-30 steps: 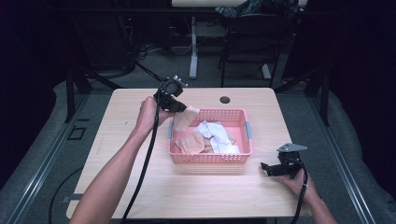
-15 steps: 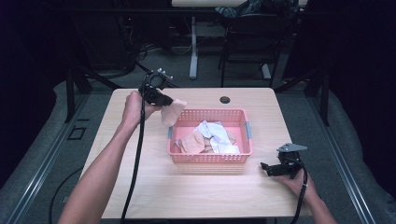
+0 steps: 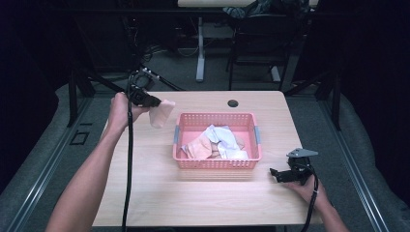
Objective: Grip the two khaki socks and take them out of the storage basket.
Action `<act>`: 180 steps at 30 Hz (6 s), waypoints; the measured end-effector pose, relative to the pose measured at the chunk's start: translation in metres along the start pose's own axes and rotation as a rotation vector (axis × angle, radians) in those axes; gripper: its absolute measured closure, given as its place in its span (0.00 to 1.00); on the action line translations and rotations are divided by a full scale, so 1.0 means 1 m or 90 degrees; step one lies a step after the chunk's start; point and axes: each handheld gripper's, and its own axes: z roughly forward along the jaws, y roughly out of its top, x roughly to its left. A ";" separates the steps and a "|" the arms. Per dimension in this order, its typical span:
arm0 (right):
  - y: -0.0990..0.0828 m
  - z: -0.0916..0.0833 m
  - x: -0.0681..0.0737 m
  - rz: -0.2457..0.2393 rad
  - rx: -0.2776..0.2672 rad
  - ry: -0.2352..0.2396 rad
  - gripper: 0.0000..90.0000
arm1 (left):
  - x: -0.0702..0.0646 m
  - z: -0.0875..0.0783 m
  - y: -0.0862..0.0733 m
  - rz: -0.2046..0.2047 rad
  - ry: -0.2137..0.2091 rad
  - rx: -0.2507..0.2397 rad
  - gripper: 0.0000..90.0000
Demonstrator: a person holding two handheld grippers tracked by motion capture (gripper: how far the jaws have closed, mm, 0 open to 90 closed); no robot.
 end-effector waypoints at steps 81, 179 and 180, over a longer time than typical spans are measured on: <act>0.000 0.000 0.000 0.002 -0.002 0.000 0.00 | 0.030 0.078 -0.101 -0.122 -0.044 0.106 0.08; 0.000 0.000 0.000 0.001 -0.002 0.000 0.00 | -0.115 0.152 -0.004 0.049 -0.149 0.172 0.83; 0.000 0.000 0.000 0.001 -0.002 0.000 0.00 | -0.114 0.150 -0.004 0.048 -0.148 0.170 0.83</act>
